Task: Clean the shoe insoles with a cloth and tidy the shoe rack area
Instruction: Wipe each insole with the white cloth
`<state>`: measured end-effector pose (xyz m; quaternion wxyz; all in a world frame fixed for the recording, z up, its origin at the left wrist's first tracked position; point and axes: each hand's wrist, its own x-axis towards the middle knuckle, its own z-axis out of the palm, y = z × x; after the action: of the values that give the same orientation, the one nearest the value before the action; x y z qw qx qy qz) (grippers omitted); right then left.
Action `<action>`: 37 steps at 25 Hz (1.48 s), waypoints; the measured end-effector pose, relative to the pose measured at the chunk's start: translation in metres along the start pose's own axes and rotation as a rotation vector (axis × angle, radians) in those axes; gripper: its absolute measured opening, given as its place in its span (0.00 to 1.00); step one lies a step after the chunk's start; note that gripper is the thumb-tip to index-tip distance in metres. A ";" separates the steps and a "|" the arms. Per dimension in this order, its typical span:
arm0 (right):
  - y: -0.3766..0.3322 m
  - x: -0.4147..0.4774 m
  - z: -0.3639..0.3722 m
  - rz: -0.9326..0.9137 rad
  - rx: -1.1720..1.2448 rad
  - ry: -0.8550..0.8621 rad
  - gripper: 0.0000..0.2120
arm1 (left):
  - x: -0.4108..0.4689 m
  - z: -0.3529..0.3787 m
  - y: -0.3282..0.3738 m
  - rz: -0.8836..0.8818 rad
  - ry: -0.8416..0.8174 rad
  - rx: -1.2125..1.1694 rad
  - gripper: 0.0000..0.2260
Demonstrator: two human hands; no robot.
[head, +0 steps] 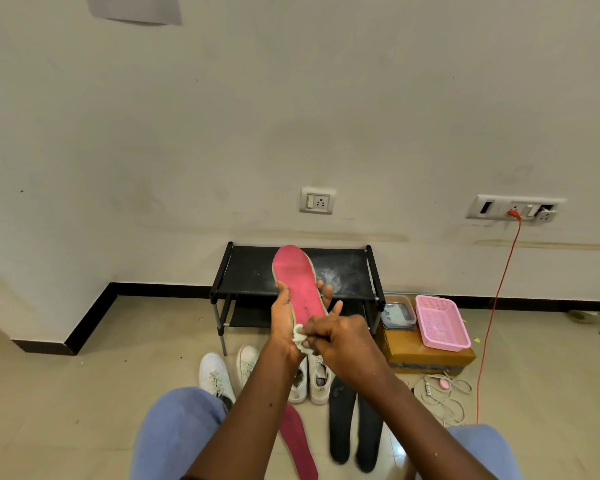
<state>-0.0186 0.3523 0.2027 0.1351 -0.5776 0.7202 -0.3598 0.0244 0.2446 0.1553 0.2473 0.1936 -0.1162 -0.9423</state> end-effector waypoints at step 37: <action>0.016 0.003 -0.014 -0.073 -0.148 -0.202 0.10 | -0.005 -0.007 0.000 0.031 -0.043 0.093 0.23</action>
<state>-0.0398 0.3558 0.2025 0.1508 -0.6450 0.7061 -0.2501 0.0313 0.2462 0.1501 0.2500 0.1828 -0.1684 -0.9358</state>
